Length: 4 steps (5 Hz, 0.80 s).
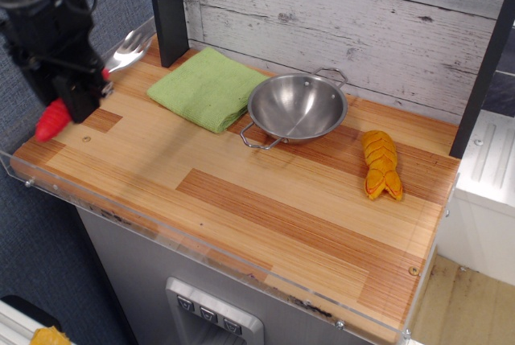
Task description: Move red spoon to just below green towel
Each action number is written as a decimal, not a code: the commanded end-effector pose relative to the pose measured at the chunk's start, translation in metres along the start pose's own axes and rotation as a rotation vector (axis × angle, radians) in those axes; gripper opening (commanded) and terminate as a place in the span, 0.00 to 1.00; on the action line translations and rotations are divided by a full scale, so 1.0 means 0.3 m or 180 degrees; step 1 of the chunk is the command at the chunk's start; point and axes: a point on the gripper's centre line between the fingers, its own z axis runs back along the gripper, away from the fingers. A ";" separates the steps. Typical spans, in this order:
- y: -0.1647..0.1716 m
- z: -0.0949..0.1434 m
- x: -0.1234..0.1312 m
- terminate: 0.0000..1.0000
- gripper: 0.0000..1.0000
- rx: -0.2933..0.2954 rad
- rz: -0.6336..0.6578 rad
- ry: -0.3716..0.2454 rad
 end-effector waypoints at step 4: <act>0.090 -0.173 0.162 0.00 0.00 0.0058 0.0034 0.0069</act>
